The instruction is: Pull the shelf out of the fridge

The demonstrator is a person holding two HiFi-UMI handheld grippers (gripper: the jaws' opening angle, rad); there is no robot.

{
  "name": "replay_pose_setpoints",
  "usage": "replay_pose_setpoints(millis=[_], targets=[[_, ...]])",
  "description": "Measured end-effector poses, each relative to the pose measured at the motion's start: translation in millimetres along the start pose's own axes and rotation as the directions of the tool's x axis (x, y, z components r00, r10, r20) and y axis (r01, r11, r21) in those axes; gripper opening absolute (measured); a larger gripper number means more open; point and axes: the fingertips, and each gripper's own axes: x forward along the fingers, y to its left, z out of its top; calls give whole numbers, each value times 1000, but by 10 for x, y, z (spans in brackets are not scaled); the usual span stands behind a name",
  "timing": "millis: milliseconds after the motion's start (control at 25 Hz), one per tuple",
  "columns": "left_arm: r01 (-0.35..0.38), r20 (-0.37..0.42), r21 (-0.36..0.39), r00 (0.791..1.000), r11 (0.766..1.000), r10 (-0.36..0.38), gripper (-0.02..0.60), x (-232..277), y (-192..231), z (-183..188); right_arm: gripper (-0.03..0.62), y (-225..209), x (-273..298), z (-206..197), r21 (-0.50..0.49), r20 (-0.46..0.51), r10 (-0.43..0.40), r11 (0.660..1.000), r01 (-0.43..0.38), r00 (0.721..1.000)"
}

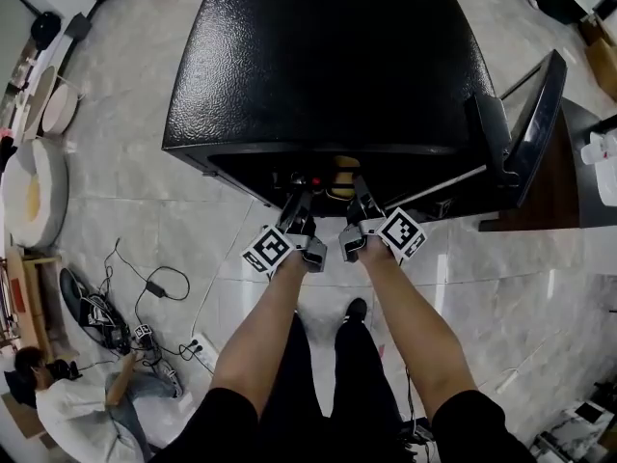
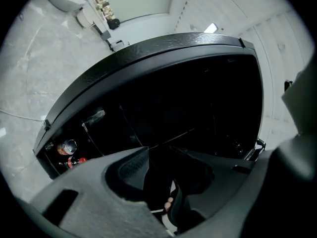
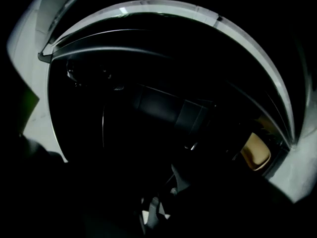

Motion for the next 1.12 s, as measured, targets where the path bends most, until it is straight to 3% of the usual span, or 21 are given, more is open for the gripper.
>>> replay_pose_setpoints(millis=[160,400,640,880,1120], targets=[[-10,34,-50,999,999,12,131,73,147,98,92,-166,79,-44,105,46,-32,994,27,998],[15,134,-191,991,981,10,157,174,257,241,100,-277,204,-98,130,47,-66,990,59,997],[-11,162,-248,985,969,53,163,243,426,325,89,-352,194,-119,177,68,-57,983,44,996],[-19,163,-255,985,967,62,169,295,492,344,115,-510,157,-59,197,92,-86,978,66,992],[-9,207,-317,975,948,79,169,408,578,429,114,-567,246,138,251,181,-102,966,54,978]])
